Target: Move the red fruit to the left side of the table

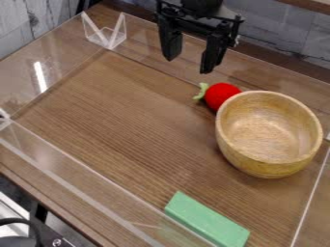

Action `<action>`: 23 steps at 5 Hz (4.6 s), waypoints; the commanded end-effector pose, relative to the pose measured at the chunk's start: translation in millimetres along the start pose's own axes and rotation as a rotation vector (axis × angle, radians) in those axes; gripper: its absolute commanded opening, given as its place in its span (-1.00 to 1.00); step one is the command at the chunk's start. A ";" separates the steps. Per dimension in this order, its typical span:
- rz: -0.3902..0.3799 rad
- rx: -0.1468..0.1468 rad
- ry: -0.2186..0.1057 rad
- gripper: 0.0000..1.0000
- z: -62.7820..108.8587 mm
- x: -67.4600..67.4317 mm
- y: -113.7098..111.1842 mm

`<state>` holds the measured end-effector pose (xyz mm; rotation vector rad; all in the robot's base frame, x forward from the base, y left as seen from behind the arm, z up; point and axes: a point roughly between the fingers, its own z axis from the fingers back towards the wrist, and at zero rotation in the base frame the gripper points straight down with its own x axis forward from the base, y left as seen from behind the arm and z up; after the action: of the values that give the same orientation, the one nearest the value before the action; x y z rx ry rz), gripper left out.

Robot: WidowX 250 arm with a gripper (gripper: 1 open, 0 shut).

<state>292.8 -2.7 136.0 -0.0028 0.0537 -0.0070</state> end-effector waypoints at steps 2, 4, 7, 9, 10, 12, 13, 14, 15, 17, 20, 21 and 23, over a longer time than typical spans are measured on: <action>-0.071 -0.008 -0.003 1.00 -22.6 25.8 -45.6; -0.108 -0.004 -0.027 1.00 -53.9 51.2 -39.4; -0.175 0.002 -0.052 1.00 -67.0 81.7 -18.6; -0.154 0.002 -0.053 -1.00 -87.2 80.4 -20.6; -0.118 0.007 -0.074 -1.00 -80.8 75.0 -29.2; -0.059 0.016 -0.122 -1.00 -94.8 80.4 -40.4; -0.032 0.019 -0.149 -1.00 -101.8 83.6 -46.0; -0.026 0.021 -0.173 -1.00 -89.6 85.5 -40.5; -0.020 0.022 -0.198 -1.00 -77.5 87.2 -34.9; -0.144 0.017 -0.249 -1.00 -52.8 90.2 -53.8; -0.094 0.026 -0.293 1.00 -32.3 75.9 -18.9; -0.088 0.027 -0.293 -1.00 -29.9 75.2 -4.3; -0.101 0.025 -0.319 -1.00 -15.5 72.9 30.5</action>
<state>359.2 28.9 91.1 0.0087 -0.1909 -0.0899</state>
